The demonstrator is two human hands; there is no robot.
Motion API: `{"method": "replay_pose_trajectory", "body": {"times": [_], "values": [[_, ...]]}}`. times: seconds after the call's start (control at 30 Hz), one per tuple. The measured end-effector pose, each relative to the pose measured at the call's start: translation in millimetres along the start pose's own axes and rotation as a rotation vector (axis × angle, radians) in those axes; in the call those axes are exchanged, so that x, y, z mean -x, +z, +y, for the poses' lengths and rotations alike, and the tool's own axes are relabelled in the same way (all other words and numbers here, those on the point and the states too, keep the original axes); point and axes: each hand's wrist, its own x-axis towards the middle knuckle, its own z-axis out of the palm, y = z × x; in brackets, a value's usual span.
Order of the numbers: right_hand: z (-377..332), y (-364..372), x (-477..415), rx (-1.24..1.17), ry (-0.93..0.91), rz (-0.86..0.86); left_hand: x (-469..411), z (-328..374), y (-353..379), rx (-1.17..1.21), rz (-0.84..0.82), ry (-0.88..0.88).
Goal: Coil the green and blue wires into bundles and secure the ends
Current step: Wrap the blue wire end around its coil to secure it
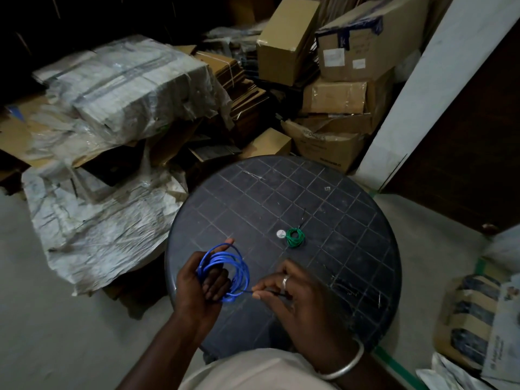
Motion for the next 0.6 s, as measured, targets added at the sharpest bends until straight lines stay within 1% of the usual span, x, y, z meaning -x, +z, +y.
{"method": "replay_pose_trajectory", "body": {"times": [0.1,0.23,0.3,0.4,0.47,0.53,0.6], "values": [[-2,0,7,0.015,0.007,-0.026,2,1,-1,0.009,0.018,0.002],[-4,1,5,0.168,-0.051,0.044,8,-1,0,-0.045,0.015,-0.013],[-7,1,2,0.265,-0.116,0.075,11,-3,2,-0.080,0.000,-0.011],[-13,5,-1,0.443,-0.278,0.137,13,-6,7,-0.087,-0.025,-0.018],[-13,8,-2,0.507,-0.371,0.166,15,-5,8,-0.105,-0.042,-0.039],[-11,12,-3,0.532,-0.413,0.163,18,-4,8,-0.180,-0.039,-0.063],[-9,14,-3,0.534,-0.413,0.168,21,-5,10,-0.322,0.006,-0.060]]}}
